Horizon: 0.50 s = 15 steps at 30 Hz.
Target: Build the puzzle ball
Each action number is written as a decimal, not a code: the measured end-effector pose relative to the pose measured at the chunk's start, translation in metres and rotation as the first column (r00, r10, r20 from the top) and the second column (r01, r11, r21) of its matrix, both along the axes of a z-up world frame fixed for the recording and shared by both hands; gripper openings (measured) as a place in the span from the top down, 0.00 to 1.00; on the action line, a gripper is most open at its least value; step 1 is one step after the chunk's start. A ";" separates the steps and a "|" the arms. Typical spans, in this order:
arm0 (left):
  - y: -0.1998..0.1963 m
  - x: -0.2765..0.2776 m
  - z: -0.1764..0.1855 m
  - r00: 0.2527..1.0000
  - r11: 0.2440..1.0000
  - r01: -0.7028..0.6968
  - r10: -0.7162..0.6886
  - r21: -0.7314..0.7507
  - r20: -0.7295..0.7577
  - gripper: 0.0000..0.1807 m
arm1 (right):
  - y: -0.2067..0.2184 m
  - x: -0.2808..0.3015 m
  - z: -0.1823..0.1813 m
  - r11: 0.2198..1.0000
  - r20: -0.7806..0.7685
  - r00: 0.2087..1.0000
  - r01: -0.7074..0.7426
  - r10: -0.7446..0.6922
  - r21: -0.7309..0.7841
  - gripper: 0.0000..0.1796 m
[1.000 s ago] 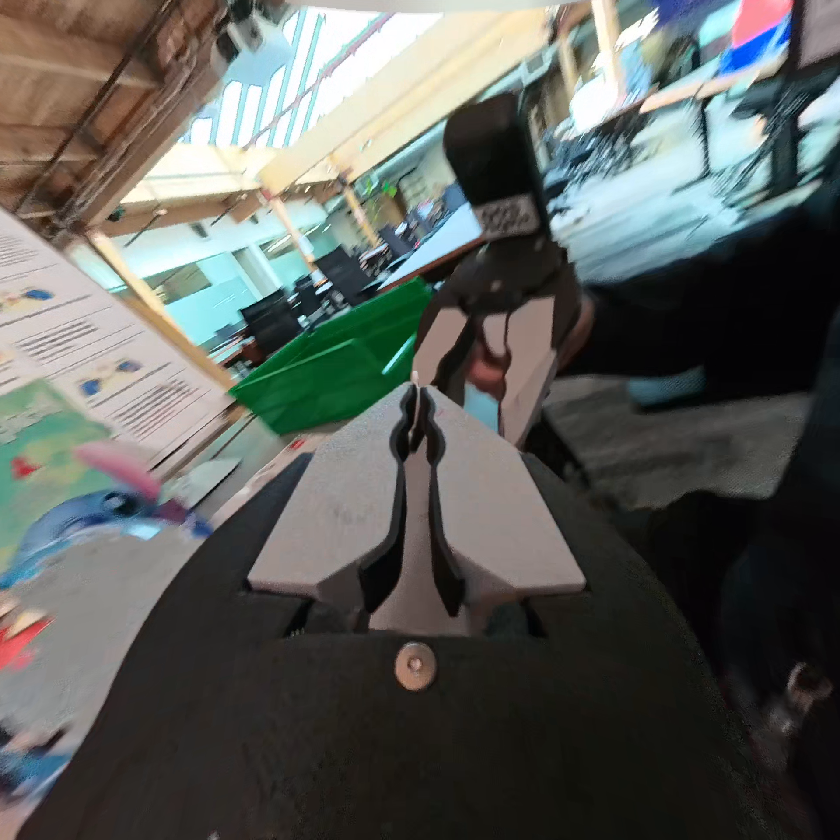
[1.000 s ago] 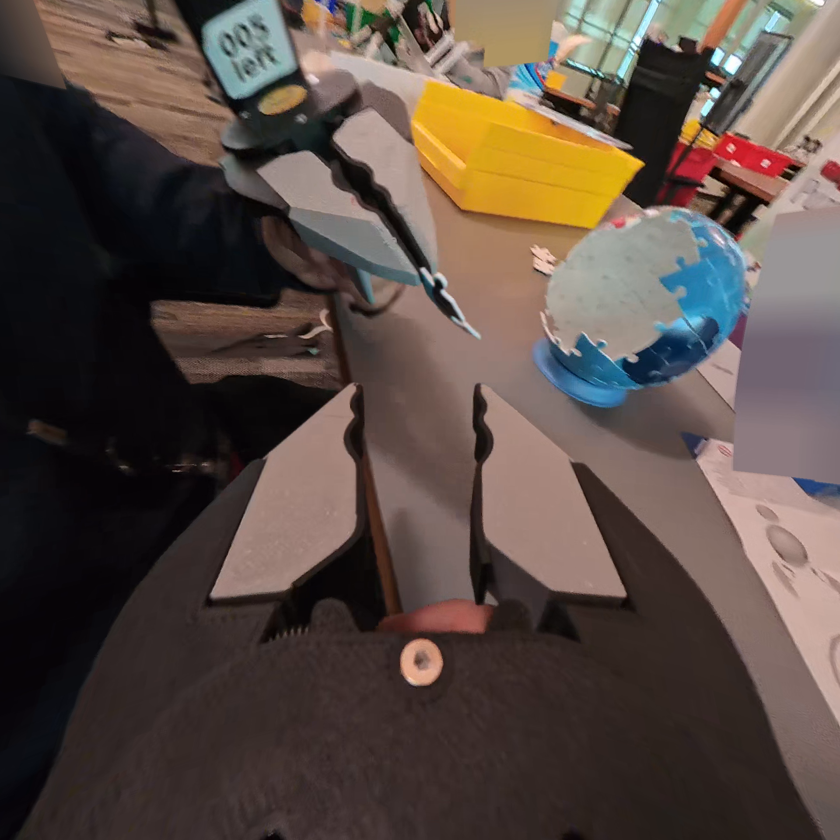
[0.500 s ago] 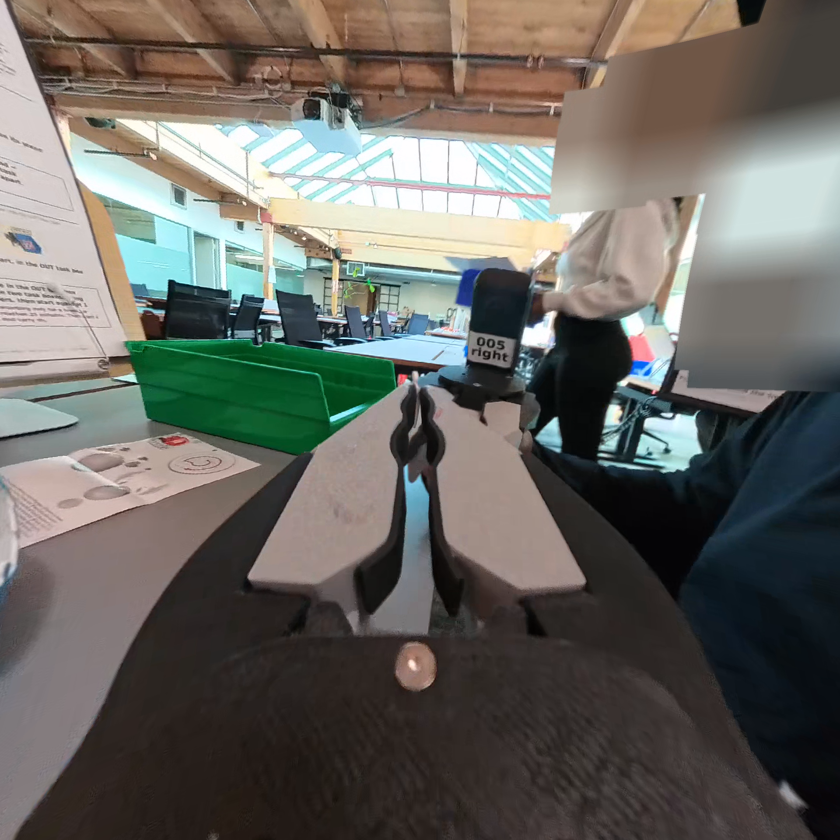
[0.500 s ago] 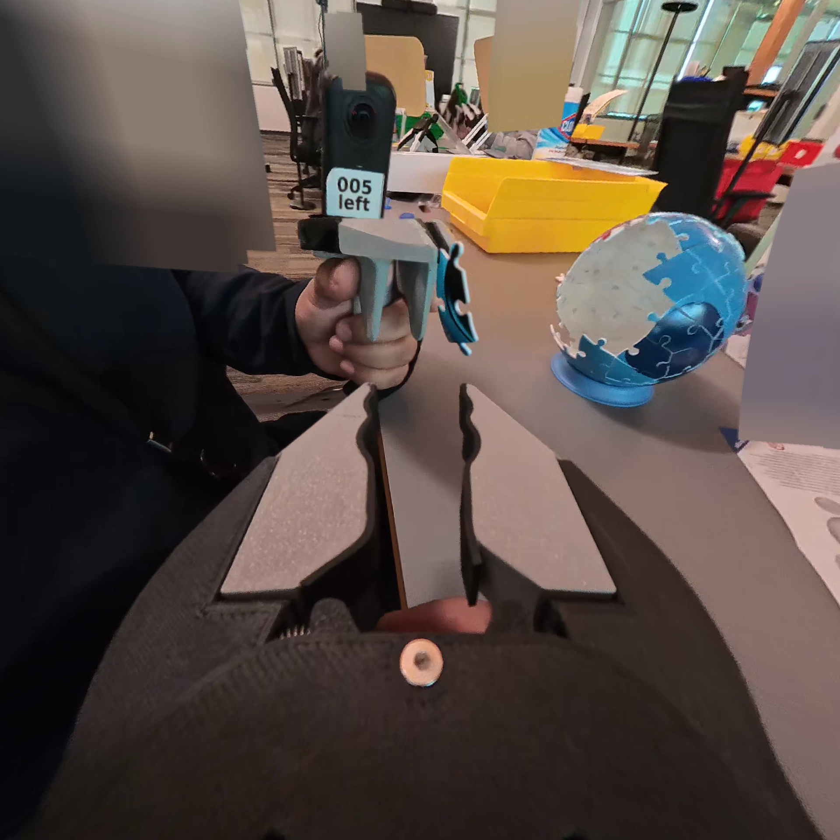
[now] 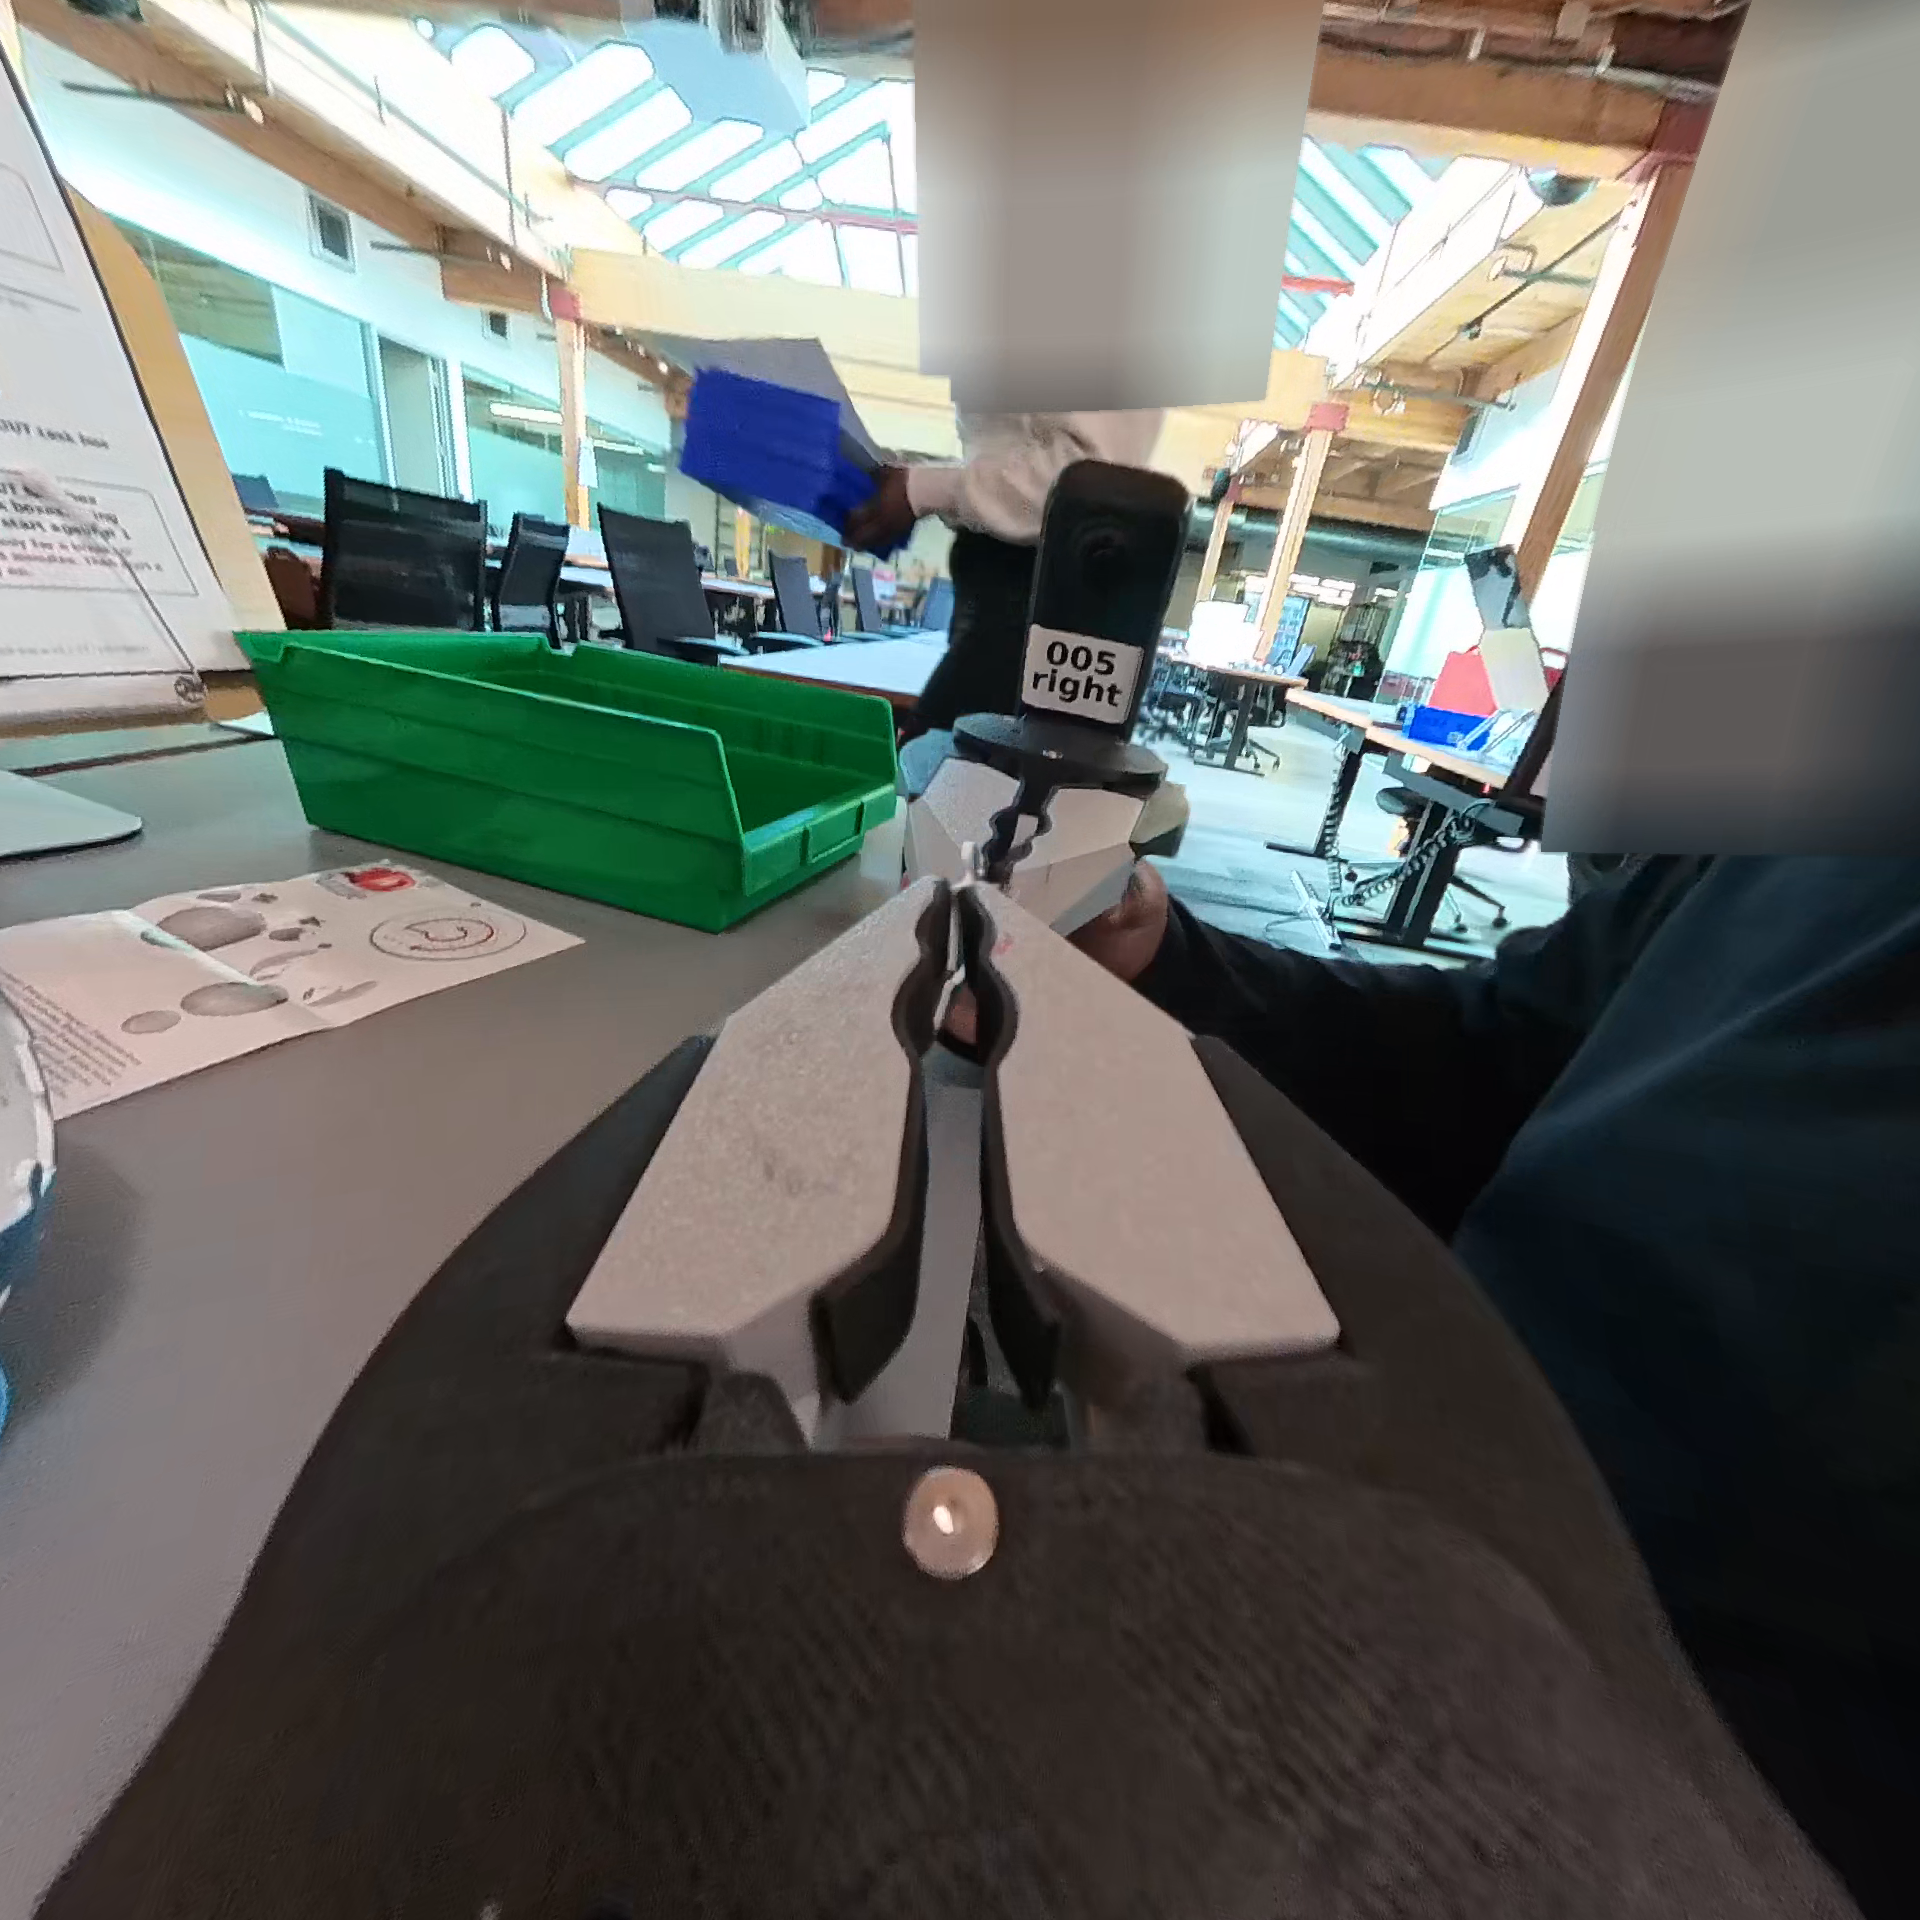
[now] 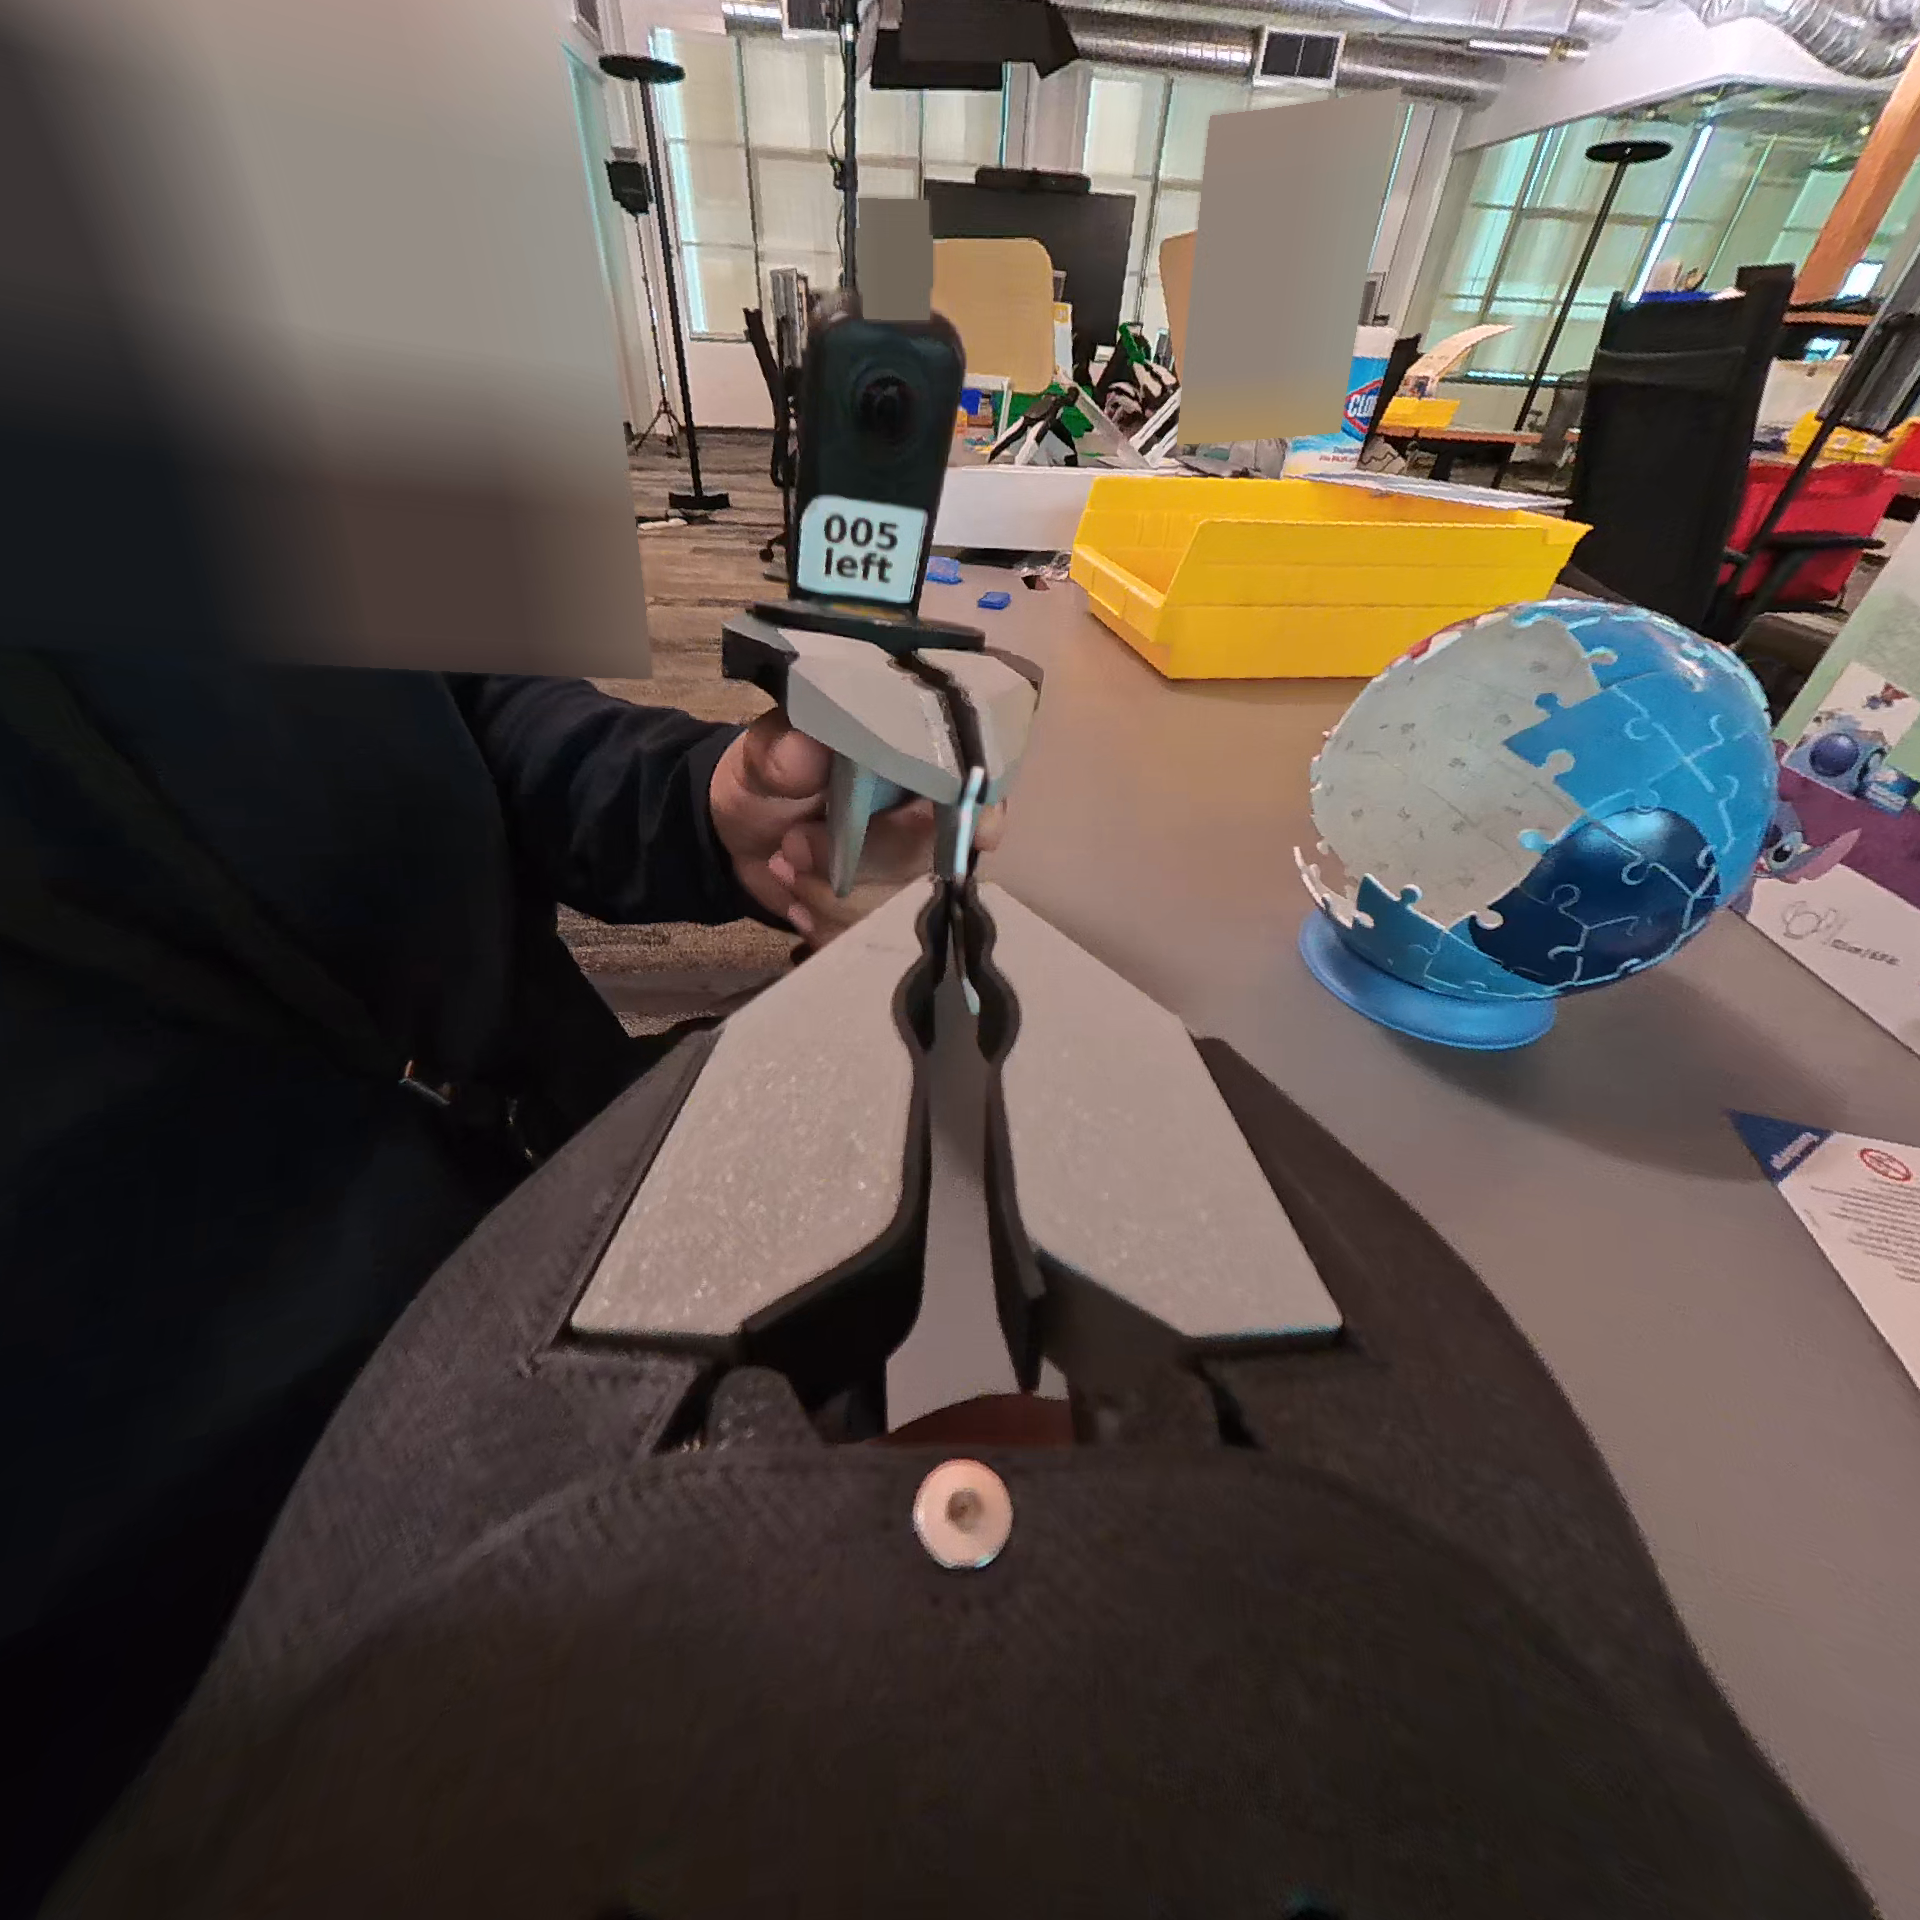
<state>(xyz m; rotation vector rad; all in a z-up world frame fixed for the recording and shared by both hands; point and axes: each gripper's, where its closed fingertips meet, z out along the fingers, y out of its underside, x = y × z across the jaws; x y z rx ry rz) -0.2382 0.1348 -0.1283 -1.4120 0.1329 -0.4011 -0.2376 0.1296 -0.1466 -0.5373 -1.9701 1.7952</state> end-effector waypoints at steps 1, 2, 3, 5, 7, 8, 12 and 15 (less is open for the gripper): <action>0.000 0.000 -0.002 1.000 1.000 0.001 -0.001 -0.014 -0.012 1.00 | 0.000 0.000 -0.002 1.000 0.003 1.000 0.001 -0.002 0.009 1.00; 0.000 0.001 -0.003 1.000 1.000 -0.003 0.003 -0.027 -0.031 1.00 | 0.000 0.001 -0.003 1.000 0.004 1.000 0.005 -0.005 0.020 1.00; 0.001 0.000 -0.004 0.998 0.999 -0.015 0.013 -0.041 -0.055 1.00 | 0.001 0.001 -0.004 0.999 0.002 1.000 0.014 -0.014 0.032 1.00; 0.001 -0.003 -0.006 0.993 0.997 -0.052 0.046 -0.058 -0.107 0.99 | 0.005 -0.001 -0.006 0.997 -0.009 0.999 0.047 -0.047 0.056 1.00; 0.000 -0.010 -0.008 0.982 0.992 -0.102 0.088 -0.076 -0.168 0.94 | 0.011 -0.005 -0.007 0.991 -0.022 0.995 0.101 -0.099 0.085 1.00; 0.000 -0.015 -0.010 0.975 0.988 -0.124 0.104 -0.097 -0.194 0.93 | 0.016 -0.008 -0.009 0.983 -0.035 0.990 0.142 -0.139 0.112 1.00; -0.003 -0.022 -0.021 0.976 0.973 -0.113 0.071 -0.203 -0.204 0.83 | 0.025 -0.019 -0.019 0.924 -0.113 0.958 0.283 -0.262 0.258 1.00; -0.004 -0.024 -0.022 0.973 0.968 -0.124 0.076 -0.218 -0.218 0.82 | 0.018 -0.022 -0.030 0.883 -0.158 0.950 0.308 -0.268 0.355 1.00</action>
